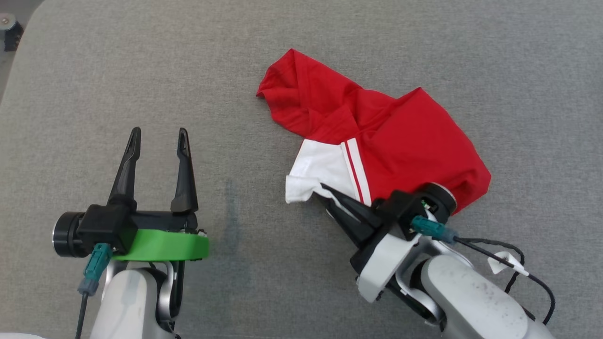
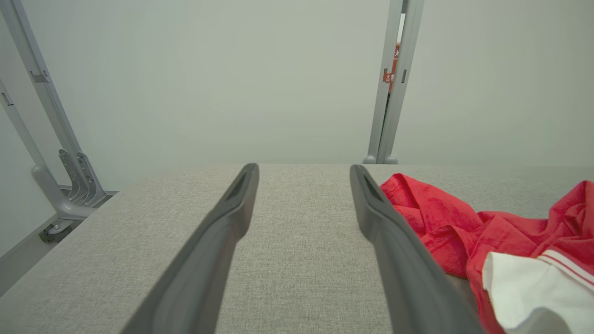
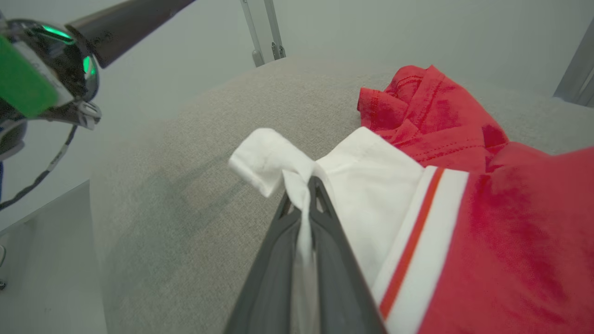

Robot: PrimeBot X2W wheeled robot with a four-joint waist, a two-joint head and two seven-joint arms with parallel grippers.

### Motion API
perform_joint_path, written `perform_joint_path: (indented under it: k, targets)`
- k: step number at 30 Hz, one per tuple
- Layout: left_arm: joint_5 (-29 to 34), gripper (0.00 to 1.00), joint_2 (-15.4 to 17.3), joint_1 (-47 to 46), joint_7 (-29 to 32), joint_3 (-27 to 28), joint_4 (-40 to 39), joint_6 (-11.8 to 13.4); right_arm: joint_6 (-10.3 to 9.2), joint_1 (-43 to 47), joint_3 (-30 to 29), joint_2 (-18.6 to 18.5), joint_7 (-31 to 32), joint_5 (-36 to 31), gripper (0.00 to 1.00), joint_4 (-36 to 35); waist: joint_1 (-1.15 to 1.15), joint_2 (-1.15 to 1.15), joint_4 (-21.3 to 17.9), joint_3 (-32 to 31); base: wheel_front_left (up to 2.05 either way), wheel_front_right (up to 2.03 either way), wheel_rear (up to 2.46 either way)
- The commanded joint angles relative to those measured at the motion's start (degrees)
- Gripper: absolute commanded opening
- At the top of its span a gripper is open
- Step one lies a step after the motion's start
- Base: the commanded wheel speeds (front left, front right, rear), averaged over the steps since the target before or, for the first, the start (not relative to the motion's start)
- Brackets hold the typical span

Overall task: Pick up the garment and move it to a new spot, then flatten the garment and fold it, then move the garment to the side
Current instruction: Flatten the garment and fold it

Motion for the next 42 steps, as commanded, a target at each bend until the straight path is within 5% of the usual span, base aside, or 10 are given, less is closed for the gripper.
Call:
perform_joint_path:
  k: [1, 10, 19, 21, 22, 30, 42]
  targets:
    - [0.4, 1.0, -0.03, 0.67, 0.0, 0.28, -0.02, -0.16, -0.11, 0.25, -1.64, -0.14, -1.25, 0.44, 0.0, -1.71, 0.0, 0.0, -2.1, -1.02, 0.0, 0.0, 0.0]
    - [1.68, 1.0, 0.52, 1.39, 0.0, 1.22, 0.43, -0.9, -0.1, 7.89, -23.9, 3.89, -5.33, -1.15, 0.0, -9.49, 0.0, 0.0, -6.89, -2.31, 0.0, 0.0, 0.0]
    - [2.3, 1.0, 0.96, 1.75, 0.0, 1.41, 1.02, -1.31, -0.09, 15.78, -46.62, 9.3, -7.13, 1.21, 0.0, -5.06, 0.0, 0.0, -8.62, -2.61, 0.0, 0.0, 0.0]
    - [2.2, 1.0, 1.01, 1.81, 0.0, 1.47, 1.12, -1.37, -0.09, 16.56, -49.2, 9.61, -7.43, 1.85, 0.43, -2.64, 0.0, 0.0, -8.74, -2.67, 0.0, 0.0, 0.0]
    - [2.19, 1.0, 1.01, 1.89, -0.01, 1.43, 1.2, -1.4, -0.09, 16.82, -50.32, 9.71, -7.65, 2.13, 0.95, -1.39, 0.0, 0.0, -8.76, -2.73, 0.0, 0.0, 0.0]
    - [2.2, 1.0, 1.17, 3.42, 0.0, 1.95, 1.6, -0.71, -0.09, 17.08, -51.25, 9.38, -10.83, -2.86, 1.0, -2.74, 0.0, 0.0, -9.04, -4.08, 0.0, 0.0, 0.0]
    - [2.26, 1.0, 1.76, 8.52, 0.0, 2.03, 2.76, 0.09, -0.09, 22.45, -40.88, 6.21, -6.73, -9.31, 1.0, -14.35, 0.0, 0.0, -9.12, -9.29, 0.0, 0.0, 0.0]
